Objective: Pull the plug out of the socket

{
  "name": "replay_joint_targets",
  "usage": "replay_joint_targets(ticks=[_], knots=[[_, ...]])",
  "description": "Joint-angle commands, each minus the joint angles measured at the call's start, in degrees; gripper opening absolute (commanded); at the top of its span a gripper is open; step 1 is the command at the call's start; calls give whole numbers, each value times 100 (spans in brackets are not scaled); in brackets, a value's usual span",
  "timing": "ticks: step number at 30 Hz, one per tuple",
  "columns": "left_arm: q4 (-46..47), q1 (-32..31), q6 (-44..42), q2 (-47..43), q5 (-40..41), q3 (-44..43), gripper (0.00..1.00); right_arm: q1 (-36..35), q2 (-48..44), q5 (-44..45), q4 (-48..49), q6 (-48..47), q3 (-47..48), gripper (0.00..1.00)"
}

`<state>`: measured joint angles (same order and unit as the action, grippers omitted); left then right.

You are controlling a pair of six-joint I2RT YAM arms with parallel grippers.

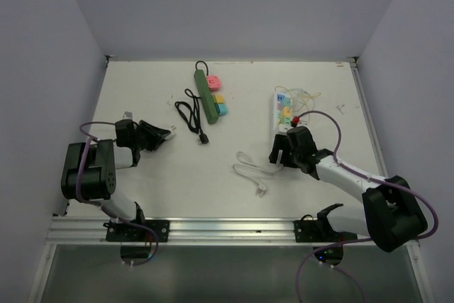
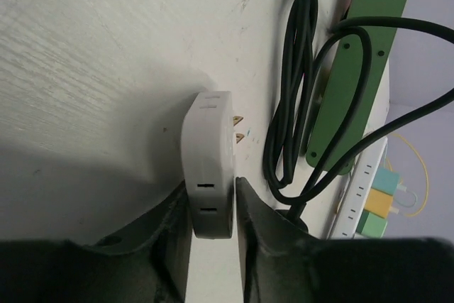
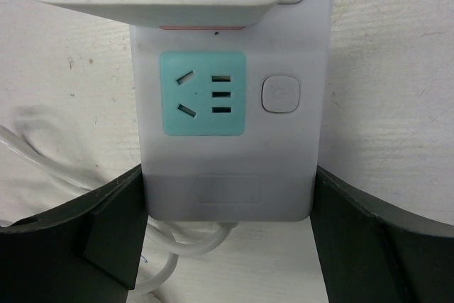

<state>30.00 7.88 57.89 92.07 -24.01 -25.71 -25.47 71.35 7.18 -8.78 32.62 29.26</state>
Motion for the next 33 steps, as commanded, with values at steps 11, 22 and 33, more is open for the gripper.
replay_joint_targets(ticks=[11,22,33], knots=[[-1625,65,-759,-1040,230,-118,87,7,168,-235,-309,-151,107,33],[-4404,56,-2255,-2983,906,-952,98,16,2,-314,-520,-107,124,97],[-5267,-916,-2625,-3530,1591,-1726,97,16,-1033,-296,-950,69,256,99]])
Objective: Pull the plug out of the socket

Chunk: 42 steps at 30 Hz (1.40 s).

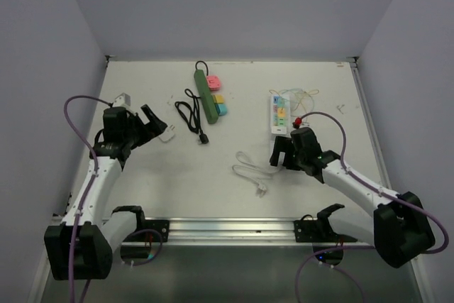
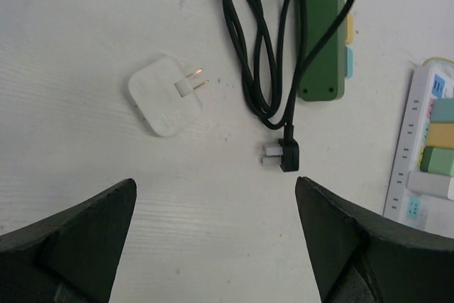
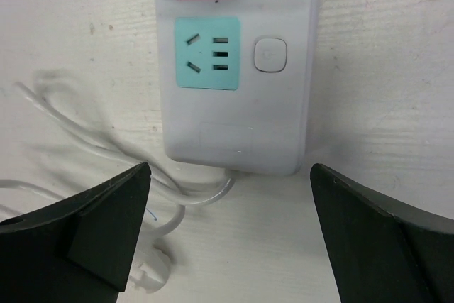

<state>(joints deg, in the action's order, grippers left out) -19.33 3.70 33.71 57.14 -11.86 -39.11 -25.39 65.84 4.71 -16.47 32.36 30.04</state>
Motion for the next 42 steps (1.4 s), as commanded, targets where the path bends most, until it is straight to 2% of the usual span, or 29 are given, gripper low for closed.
replay_joint_targets(ticks=[1,5,9,17,27,35,39,42], knots=[[-369,-650,-138,42,412,-456,97,16,-563,-40,-207,104,230,99],[-299,-1073,12,244,386,-737,97,270,-897,-285,-225,148,309,98],[-255,-1468,12,446,395,-1028,97,1464,-959,-1427,134,271,99,95],[-97,-2425,39,1000,509,-1485,91,2765,-240,-3010,1434,648,-516,88],[465,-3701,188,2115,641,-2012,84,3013,437,-3485,2753,807,-816,82],[747,-4535,267,3486,597,-2785,74,3013,1088,-3687,3377,912,-965,80],[904,-4843,346,4137,536,-3181,71,3013,1264,-3714,3501,904,-983,79],[1071,-5055,504,4742,457,-3488,65,3013,1352,-3688,3545,886,-974,79]])
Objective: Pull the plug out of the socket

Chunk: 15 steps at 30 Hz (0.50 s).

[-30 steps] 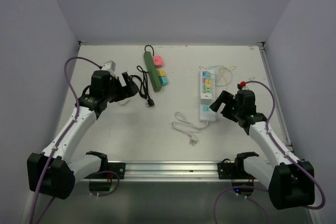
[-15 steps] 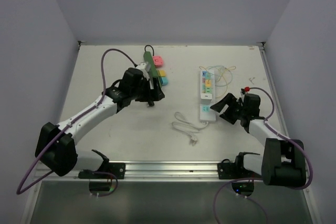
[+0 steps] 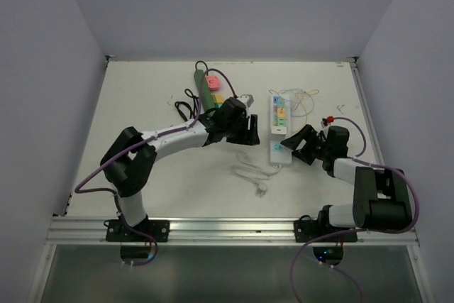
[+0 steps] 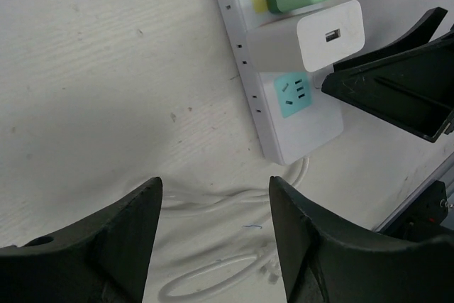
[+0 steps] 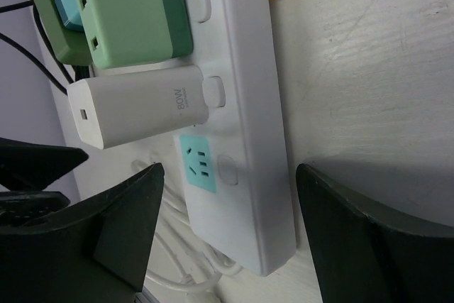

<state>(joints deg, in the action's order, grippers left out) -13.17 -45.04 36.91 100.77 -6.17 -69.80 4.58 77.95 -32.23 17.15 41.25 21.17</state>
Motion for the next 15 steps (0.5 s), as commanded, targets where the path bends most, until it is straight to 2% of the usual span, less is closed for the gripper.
replay_joint_targets(ticks=[1,8,15], knots=[[490,-233,212,495,-147,-481,65,25,159,-11,201,-12,-95,79],[833,-497,545,1199,-340,-719,57,17,317,-73,342,-21,-122,79],[1492,-506,975,1488,-481,-289,52,8,378,-143,377,-38,-122,79]])
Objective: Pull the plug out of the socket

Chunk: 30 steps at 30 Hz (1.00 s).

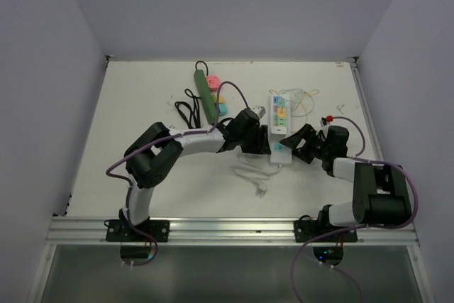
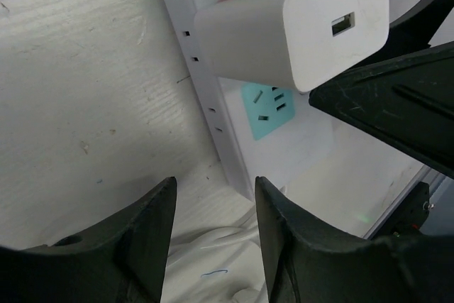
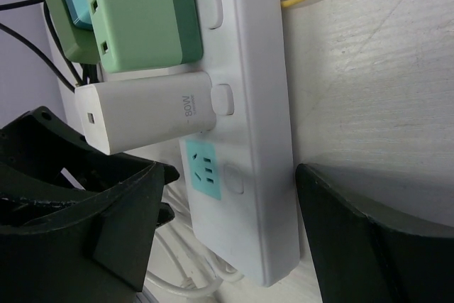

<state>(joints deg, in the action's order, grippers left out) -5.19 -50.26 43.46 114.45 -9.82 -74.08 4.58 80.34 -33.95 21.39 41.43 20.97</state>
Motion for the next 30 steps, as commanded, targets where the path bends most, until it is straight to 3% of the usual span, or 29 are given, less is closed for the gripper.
replay_joint_targets(ticks=[1,11,19,22,30], knots=[[721,8,364,173,-142,149,51,17,175,21,-47,-65,-102,79],[1090,25,707,552,-318,394,44,8,97,-278,181,-65,-163,77],[1512,113,1032,684,-678,790,42,-255,-439,-743,691,49,-216,63],[1679,165,1103,648,-775,931,41,-361,-659,-832,849,67,-208,54],[2092,174,1138,543,-890,1124,41,-800,-827,-701,534,-248,38,40]])
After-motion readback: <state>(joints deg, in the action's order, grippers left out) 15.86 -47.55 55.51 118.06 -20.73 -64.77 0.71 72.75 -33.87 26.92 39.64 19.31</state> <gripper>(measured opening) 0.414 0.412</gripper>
